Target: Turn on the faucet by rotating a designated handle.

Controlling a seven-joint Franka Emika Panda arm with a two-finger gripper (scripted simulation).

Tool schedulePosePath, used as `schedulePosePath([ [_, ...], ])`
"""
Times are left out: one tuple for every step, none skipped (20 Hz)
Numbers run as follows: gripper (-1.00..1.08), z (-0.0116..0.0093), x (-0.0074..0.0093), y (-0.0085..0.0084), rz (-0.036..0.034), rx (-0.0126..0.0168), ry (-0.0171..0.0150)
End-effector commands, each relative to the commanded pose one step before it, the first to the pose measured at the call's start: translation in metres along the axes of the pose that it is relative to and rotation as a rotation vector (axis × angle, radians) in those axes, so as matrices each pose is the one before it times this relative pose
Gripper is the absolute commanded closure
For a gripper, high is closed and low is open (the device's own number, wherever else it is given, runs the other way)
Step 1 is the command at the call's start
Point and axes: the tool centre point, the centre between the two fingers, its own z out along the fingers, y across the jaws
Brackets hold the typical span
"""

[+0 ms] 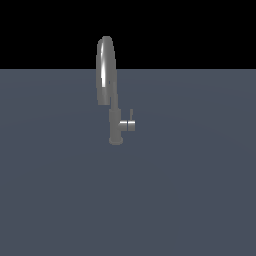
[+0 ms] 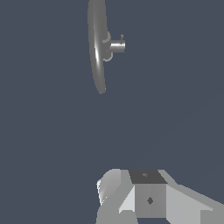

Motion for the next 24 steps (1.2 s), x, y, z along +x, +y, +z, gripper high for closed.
schedulePosePath([
  [1.08,0.0,0.0,0.00001,0.0,0.0,0.0],
  [1.08,-0.00007,-0.00001,-0.00027,0.0,0.0,0.0],
  [1.08,0.00016,0.00056,0.00017,0.00129,0.00123,-0.00126],
  [1.08,0.00011,0.00067,-0.00014,0.00158,0.00151,-0.00154],
  [1.08,0.00016,0.00096,-0.00015,0.00227,0.00217,-0.00221],
  [1.08,0.0002,0.00122,-0.00022,0.00288,0.00276,-0.00281],
  [1.08,0.00025,0.00151,-0.00025,0.00356,0.0034,-0.00347],
  [1.08,0.0003,0.00179,-0.00029,0.00422,0.00404,-0.00411],
  [1.08,0.00034,0.00205,-0.00037,0.00484,0.00463,-0.00472],
  [1.08,0.0004,0.00235,-0.00039,0.00555,0.00531,-0.00541],
  [1.08,0.00044,0.00263,-0.00045,0.0062,0.00593,-0.00605],
  [1.08,0.00049,0.00291,-0.0005,0.00687,0.00658,-0.0067],
  [1.08,0.00054,0.00321,-0.00054,0.00756,0.00724,-0.00738],
  [1.08,0.00058,0.0035,-0.00059,0.00826,0.0079,-0.00805],
  [1.08,0.00063,0.0038,-0.00064,0.00896,0.00858,-0.00874],
  [1.08,0.00068,0.0041,-0.00069,0.00967,0.00926,-0.00944],
  [1.08,0.00074,0.00441,-0.00074,0.0104,0.00996,-0.01015],
  [1.08,0.00079,0.00472,-0.00079,0.01113,0.01067,-0.01086],
  [1.08,0.00084,0.00504,-0.00084,0.01188,0.01139,-0.01159],
  [1.08,0.00089,0.00536,-0.00089,0.01264,0.01212,-0.01233],
  [1.08,0.00094,0.00567,-0.00094,0.01336,0.01282,-0.01304],
  [1.08,0.00095,0.00577,-0.00096,0.0136,0.01306,-0.01327],
  [1.08,0.00096,0.00582,-0.00096,0.0137,0.01317,-0.01338],
  [1.08,0.00096,0.00586,-0.00097,0.01378,0.01326,-0.01346],
])
